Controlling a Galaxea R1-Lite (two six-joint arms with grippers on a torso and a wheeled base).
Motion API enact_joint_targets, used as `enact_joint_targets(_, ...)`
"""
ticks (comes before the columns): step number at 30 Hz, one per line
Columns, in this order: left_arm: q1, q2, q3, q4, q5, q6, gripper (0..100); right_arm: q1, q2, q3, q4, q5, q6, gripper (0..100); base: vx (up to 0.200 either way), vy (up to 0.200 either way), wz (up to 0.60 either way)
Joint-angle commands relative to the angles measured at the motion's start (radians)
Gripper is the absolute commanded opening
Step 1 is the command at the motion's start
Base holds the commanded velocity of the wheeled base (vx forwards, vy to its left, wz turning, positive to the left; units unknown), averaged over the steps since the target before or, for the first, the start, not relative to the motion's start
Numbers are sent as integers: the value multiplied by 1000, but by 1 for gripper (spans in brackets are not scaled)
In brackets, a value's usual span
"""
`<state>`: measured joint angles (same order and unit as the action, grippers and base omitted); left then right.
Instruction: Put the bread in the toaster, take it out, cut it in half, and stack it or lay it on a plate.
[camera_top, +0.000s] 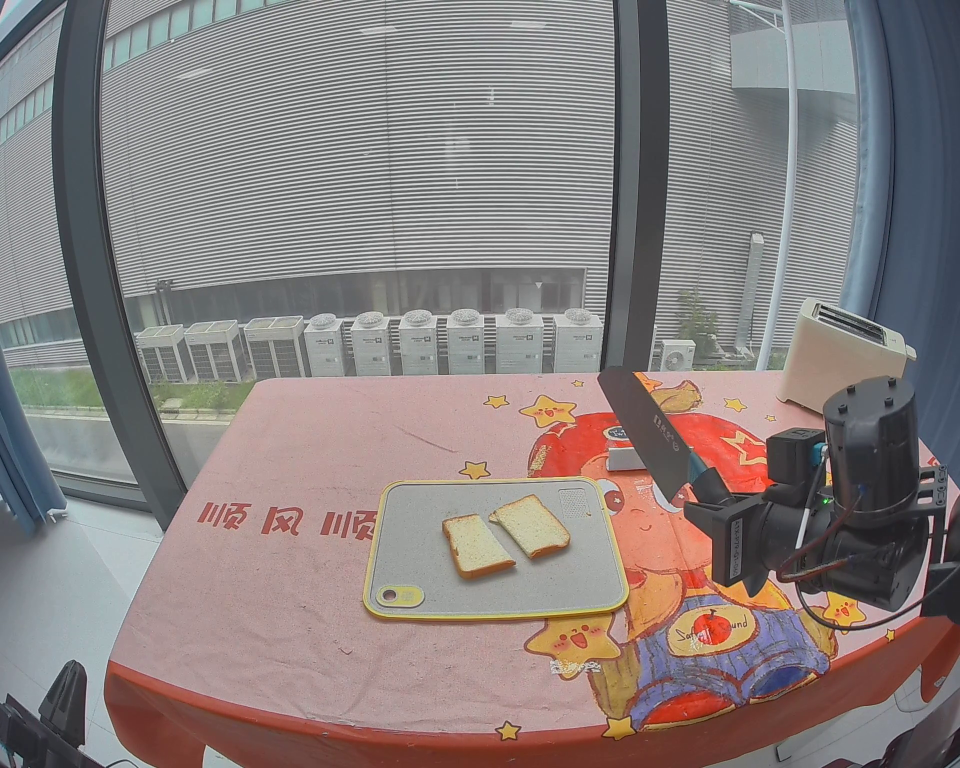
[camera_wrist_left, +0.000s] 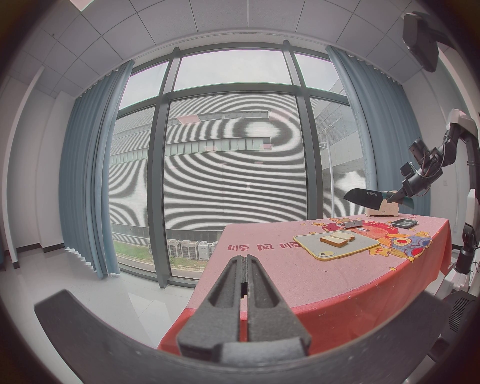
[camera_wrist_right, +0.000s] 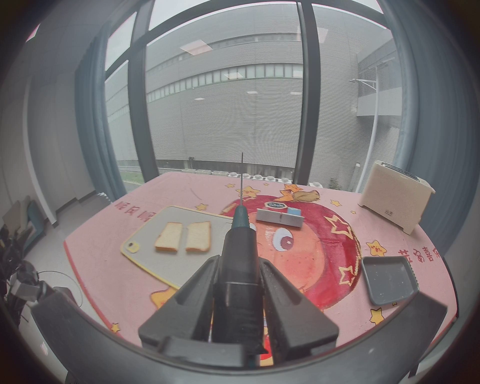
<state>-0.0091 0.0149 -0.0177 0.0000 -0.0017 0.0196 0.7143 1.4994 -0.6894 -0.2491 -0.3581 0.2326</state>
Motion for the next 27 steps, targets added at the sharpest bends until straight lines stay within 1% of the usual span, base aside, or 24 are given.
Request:
enact_joint_targets(1, 0, -15, 18, 0, 0, 2, 0, -64, 61, -6, -2, -2, -1, 0, 0, 0, 0)
enact_joint_targets(4, 0, -15, 16, 0, 0, 0, 0, -93, 65, 7, -32, 4, 1, 0, 0, 0, 0)
enact_joint_targets(7, 0, -15, 16, 0, 0, 0, 0, -105, 68, 14, -58, 5, 4, 0, 0, 0, 0)
enact_joint_targets(11, 0, -15, 16, 0, 0, 0, 0, -111, 68, 16, -58, 7, 7, 0, 0, 0, 0)
enact_joint_targets(18, 0, -15, 16, -2, 0, 0, 0, -162, 104, 17, -59, 7, 5, 0, 0, 0, 0)
enact_joint_targets(23, 0, -15, 16, 0, 0, 0, 0, -141, 94, 11, -87, 7, 4, 0, 0, 0, 0)
enact_joint_targets(25, 0, -15, 16, 0, 0, 0, 0, -128, 101, 21, -91, 5, 7, 0, 0, 0, 0)
enact_joint_targets(27, 0, -15, 16, 0, 0, 0, 0, -131, 105, 36, -91, 7, 10, 0, 0, 0, 0)
